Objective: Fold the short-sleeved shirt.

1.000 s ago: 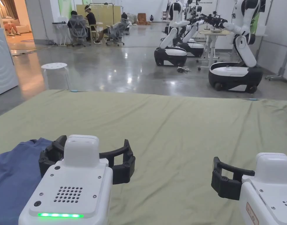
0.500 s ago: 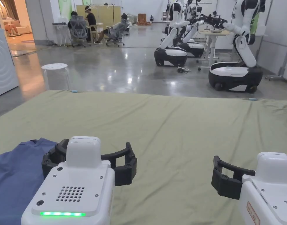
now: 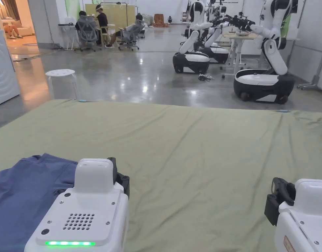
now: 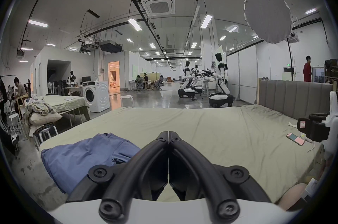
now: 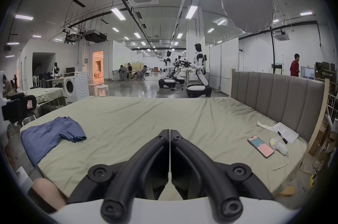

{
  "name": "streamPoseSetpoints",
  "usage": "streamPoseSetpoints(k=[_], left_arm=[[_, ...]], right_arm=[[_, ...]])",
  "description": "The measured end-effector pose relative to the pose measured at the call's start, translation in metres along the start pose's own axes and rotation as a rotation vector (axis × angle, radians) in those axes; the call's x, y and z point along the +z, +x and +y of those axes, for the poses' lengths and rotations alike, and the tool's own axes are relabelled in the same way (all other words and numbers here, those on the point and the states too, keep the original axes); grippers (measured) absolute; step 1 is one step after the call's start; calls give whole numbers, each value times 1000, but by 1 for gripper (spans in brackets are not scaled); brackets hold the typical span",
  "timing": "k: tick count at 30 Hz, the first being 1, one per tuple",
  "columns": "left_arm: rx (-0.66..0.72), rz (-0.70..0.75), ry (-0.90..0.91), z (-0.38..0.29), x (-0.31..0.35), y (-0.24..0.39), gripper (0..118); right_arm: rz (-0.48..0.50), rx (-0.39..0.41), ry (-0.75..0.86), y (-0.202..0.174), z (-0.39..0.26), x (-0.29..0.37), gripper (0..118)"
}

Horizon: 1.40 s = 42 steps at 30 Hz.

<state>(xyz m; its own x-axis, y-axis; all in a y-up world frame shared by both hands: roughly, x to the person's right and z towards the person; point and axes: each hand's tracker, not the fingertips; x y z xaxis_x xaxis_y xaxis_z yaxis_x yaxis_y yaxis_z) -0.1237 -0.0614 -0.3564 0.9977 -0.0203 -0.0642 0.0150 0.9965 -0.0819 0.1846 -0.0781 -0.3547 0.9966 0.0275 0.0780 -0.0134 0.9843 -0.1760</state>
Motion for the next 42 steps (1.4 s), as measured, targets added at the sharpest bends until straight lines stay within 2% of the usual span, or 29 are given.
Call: streamPoseSetpoints(k=[3, 5, 11, 15, 17, 20, 25, 29, 33, 38, 39, 40, 41, 42], left_arm=[[-3, 34, -9, -4, 5, -19, 0], [-8, 97, -20, -7, 14, -41, 0], [-8, 377, -61, -16, 53, -134, 0], [-37, 523, -92, -25, 81, -177, 0], [-23, 553, -105, -29, 91, -192, 0], [-23, 567, -142, -38, 89, -203, 0], [-13, 489, -207, -50, 46, -210, 0], [25, 335, -279, -51, -37, -221, 0], [-12, 249, -388, -59, -146, -239, 0], [115, 145, -610, -81, -261, -263, 0], [146, 148, -611, -84, -274, -266, 13], [171, 136, -631, -89, -293, -268, 59], [175, 126, -666, -94, -308, -270, 100], [162, 151, -722, -99, -319, -268, 115]], right_arm=[[13, 43, -4, -13, -1, -6, 3], [64, 51, -2, -33, 0, -11, 2], [354, 117, 8, -139, 4, -23, 2], [560, 74, -11, -199, 7, -22, 2], [610, 78, -12, -217, 8, -21, 2], [632, 109, -8, -230, 3, -21, 2], [609, 141, -39, -215, -11, -37, 2], [536, 128, -92, -191, -21, -64, 2], [494, 130, -144, -174, -30, -89, 2], [469, 168, -177, -163, -40, -107, 1], [466, 174, -181, -163, -42, -109, 1], [463, 180, -189, -162, -45, -113, 1], [467, 182, -197, -162, -47, -115, 1], [473, 186, -206, -162, -49, -118, 1]])
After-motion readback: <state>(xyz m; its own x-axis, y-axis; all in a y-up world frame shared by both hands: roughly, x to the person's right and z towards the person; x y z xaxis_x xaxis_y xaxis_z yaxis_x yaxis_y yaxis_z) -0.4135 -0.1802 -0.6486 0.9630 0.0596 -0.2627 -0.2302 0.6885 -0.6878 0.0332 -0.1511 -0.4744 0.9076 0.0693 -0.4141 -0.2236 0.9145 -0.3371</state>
